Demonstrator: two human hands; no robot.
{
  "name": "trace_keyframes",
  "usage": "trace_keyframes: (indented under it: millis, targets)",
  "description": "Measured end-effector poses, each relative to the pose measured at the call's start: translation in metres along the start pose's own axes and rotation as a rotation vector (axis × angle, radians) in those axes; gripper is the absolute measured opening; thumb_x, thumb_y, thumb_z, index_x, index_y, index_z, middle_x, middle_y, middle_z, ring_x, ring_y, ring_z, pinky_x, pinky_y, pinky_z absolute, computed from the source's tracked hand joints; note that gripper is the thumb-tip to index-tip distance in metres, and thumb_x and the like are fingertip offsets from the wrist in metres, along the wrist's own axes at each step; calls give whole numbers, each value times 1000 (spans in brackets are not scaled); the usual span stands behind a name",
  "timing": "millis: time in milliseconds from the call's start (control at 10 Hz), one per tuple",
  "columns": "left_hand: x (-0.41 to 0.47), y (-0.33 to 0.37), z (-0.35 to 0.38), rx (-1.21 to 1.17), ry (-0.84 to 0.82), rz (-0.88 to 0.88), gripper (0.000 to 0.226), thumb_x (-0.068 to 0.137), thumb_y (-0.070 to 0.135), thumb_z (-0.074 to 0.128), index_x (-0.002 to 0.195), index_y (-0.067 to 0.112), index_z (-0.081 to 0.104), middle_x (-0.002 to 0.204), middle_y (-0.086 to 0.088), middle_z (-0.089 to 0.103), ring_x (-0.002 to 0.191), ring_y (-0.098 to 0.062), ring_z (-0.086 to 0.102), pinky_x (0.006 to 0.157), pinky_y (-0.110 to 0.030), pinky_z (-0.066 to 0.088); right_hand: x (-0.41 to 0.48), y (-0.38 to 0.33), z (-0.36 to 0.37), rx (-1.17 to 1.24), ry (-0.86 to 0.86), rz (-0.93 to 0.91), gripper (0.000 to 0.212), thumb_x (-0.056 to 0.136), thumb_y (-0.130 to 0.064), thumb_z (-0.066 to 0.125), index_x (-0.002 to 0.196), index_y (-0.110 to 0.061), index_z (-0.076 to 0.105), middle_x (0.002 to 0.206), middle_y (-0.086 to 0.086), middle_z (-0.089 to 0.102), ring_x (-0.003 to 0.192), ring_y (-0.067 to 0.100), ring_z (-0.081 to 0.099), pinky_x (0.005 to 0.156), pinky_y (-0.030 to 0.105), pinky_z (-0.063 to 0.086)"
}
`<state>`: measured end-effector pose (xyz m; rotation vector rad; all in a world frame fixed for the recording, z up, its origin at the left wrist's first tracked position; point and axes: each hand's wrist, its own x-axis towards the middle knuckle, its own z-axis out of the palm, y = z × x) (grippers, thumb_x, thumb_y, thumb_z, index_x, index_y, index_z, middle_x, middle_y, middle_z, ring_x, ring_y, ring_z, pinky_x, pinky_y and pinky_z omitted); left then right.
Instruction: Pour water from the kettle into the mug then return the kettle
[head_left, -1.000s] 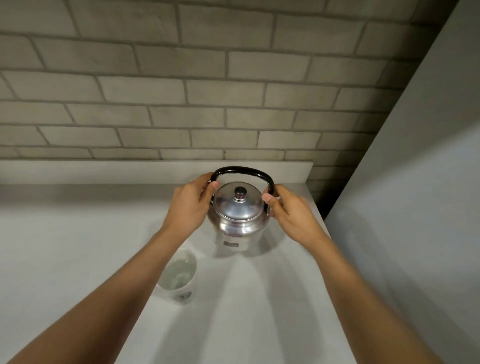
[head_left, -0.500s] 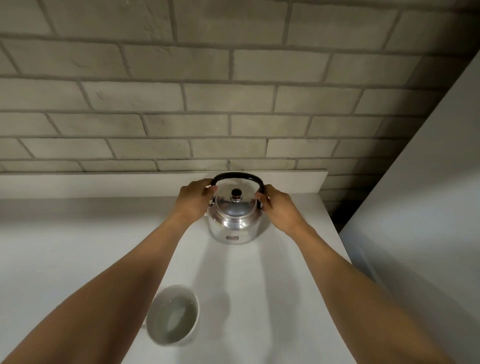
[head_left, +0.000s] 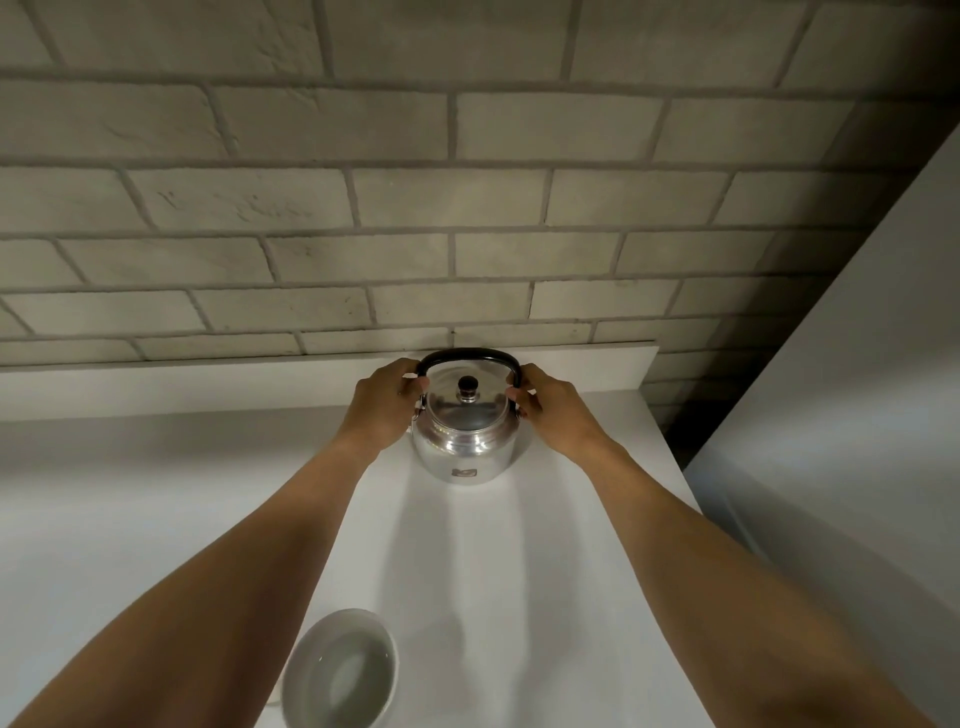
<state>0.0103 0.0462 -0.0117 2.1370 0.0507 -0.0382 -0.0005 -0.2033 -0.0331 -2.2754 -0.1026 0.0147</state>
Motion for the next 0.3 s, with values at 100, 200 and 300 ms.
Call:
trace_keyframes:
  millis: [100,200,300]
  targets:
    - [2,-1,1,-17,-6,4,17,103,25,59,117,26,68,108,-5,76,80,-22,76,75,-32,59,2,-1,1,15,8,28,22,107,-28,51,125,-19,61,115,7,71,101,27,70,91,39,55]
    - [-1,-2,-1,-51,-22,-7,29,100,34,64,128,28,63,114,-3,76,84,-18,75,77,-35,61,0,1,1,24,20,38,35,105,-30,56,138,-22,59,119,6,70,105,26,70,94,37,54]
    - [-11,2,-5,36,0,24,51,99,45,63,145,29,50,124,5,66,90,-5,66,73,-18,49,-12,-2,0,47,130,86,54,101,-36,63,151,-24,48,123,-4,62,103,20,67,92,31,51]
